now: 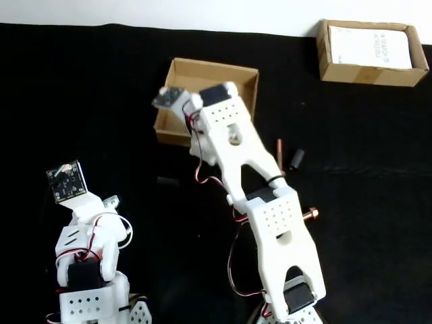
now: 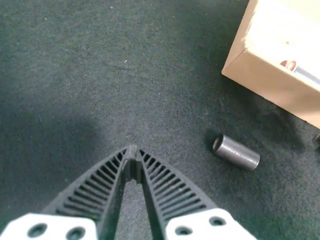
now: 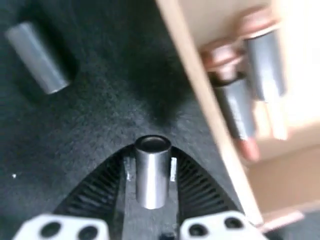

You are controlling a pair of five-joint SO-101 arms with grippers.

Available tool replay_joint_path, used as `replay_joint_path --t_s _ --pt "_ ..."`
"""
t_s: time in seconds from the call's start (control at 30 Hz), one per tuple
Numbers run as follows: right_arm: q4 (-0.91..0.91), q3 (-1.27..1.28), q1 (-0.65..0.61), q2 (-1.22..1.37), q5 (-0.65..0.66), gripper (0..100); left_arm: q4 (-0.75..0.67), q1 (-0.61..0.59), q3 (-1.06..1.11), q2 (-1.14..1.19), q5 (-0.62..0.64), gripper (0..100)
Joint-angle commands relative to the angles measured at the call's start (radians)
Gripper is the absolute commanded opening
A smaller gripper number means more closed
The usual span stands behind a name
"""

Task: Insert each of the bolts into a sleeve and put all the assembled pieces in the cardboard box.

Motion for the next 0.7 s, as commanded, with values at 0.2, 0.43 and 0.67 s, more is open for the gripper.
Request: replay_joint_path --t_s 0.2,0.43,0.67 --pt "0.054 -0.395 0.028 -0.344 -0.235 0.8 -0.018 -0.004 0.016 -0.002 0.003 1" --pt "0.054 -0.077 0.031 -0.812 -0.288 0.8 -0.015 -0.001 0.016 -0.001 0.002 1" --pt "0.053 0.407 0.094 -1.363 -0.345 0.8 0.026 0.013 0.016 0.001 -0.002 1"
